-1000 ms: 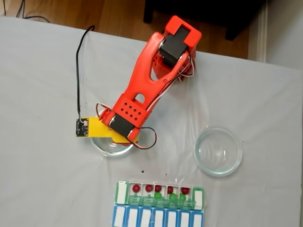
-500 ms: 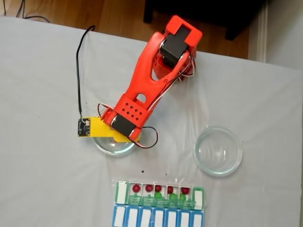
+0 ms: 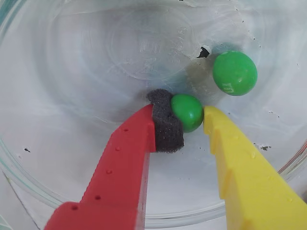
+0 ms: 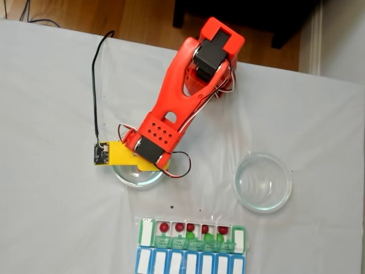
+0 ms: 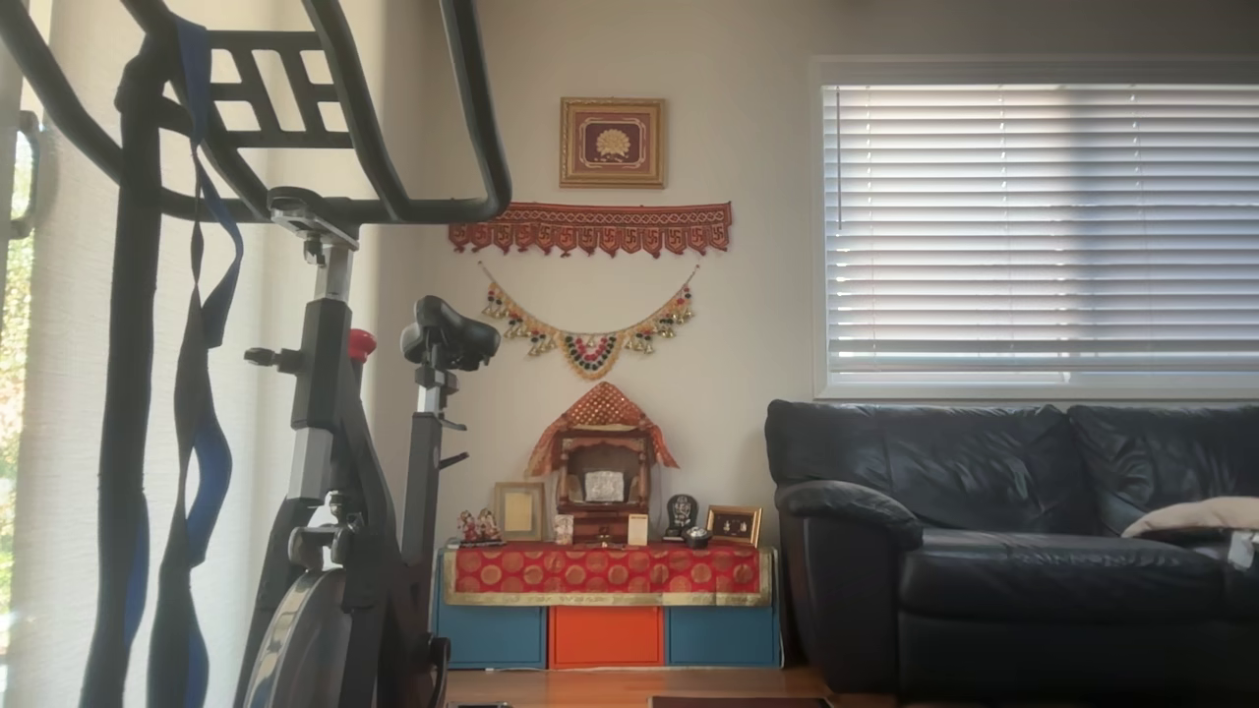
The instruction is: Sort medicines into box.
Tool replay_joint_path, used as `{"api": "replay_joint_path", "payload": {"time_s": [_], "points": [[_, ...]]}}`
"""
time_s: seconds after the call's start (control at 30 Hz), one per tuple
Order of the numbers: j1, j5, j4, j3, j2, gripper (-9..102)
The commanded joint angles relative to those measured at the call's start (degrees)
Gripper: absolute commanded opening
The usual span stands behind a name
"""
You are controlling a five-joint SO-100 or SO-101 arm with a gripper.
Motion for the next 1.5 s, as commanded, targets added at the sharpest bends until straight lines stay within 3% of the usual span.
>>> {"api": "replay_joint_path", "payload": {"time_s": [0.0,0.43,0.73,1.07,1.23,1.47], "points": [[-0.8,0.6,-1.1,1.1,4.7,1],[-0.8,3.8,-2.9,1.1,13.7,1],[0.5,2.7,5.7,-18.2,8.4,1],[-4.6,8.1,13.6,-35.2,3.3,1],[-10.8,10.3,13.3,-34.5,3.3,1],[-15.6,16.6,6.3,-31.8,1.2,1]]}}
